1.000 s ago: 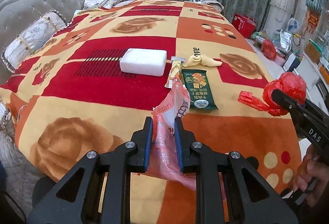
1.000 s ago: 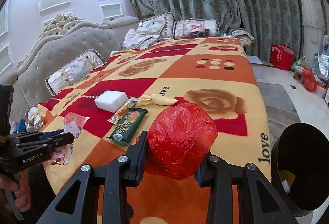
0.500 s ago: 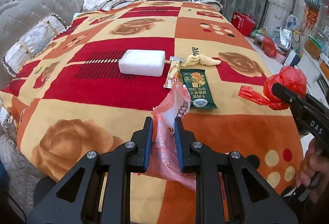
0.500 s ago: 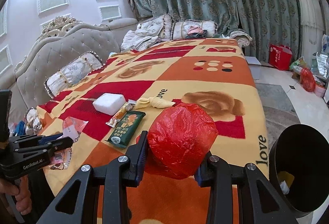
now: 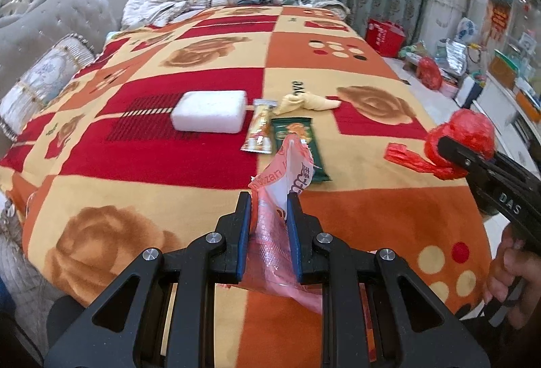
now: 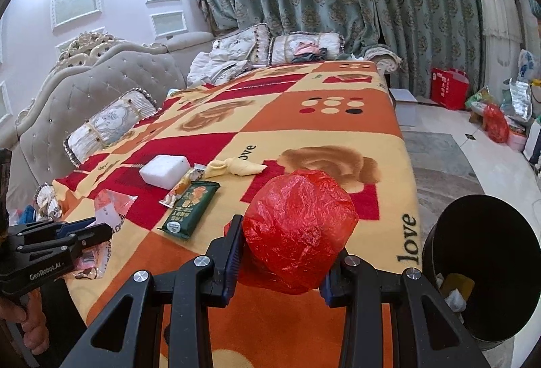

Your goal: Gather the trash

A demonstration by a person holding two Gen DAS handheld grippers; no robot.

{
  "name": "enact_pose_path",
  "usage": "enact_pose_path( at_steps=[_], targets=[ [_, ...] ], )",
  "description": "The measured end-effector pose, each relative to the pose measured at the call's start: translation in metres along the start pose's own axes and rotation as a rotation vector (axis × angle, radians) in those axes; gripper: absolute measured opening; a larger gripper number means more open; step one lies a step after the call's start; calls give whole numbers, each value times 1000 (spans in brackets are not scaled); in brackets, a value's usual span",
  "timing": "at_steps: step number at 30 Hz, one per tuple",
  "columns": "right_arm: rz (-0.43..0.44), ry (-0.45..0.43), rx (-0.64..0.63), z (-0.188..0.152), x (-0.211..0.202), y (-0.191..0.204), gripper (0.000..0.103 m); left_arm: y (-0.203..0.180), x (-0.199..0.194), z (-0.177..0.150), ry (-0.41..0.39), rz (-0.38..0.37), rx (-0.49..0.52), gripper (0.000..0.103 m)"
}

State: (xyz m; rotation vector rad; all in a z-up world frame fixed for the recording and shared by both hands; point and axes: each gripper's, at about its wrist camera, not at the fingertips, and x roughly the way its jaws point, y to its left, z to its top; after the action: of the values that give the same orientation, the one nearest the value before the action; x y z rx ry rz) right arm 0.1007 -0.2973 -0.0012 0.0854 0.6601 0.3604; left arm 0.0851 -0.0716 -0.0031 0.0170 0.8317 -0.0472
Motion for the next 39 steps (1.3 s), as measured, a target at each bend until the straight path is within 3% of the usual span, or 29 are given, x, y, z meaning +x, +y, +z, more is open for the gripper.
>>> enact_pose_path(
  at_steps=[10, 13, 17, 21, 27, 32, 39],
  targets=[
    [-47, -3, 38, 2, -2, -16, 36, -38, 3, 12, -29, -118, 81, 18],
    [-99, -20, 46, 5, -8, -31, 36, -61, 9, 20, -20, -180, 131, 18],
    [-222, -35, 112, 6, -21, -69, 36, -102, 14, 29, -11, -256, 209, 18],
    [-341, -47, 281, 1, -38, -129, 36, -144, 19, 39, -13, -341, 278, 18],
    [-333, -41, 510, -13, -48, -196, 36, -212, 39, 61, 10, -473, 371, 18],
    [-374, -25, 498, -16, -47, -210, 36, -249, 56, 66, 24, -505, 407, 18],
    [-374, -54, 525, -17, -52, -222, 58, -278, 78, 64, 49, -549, 403, 19]
  ],
)
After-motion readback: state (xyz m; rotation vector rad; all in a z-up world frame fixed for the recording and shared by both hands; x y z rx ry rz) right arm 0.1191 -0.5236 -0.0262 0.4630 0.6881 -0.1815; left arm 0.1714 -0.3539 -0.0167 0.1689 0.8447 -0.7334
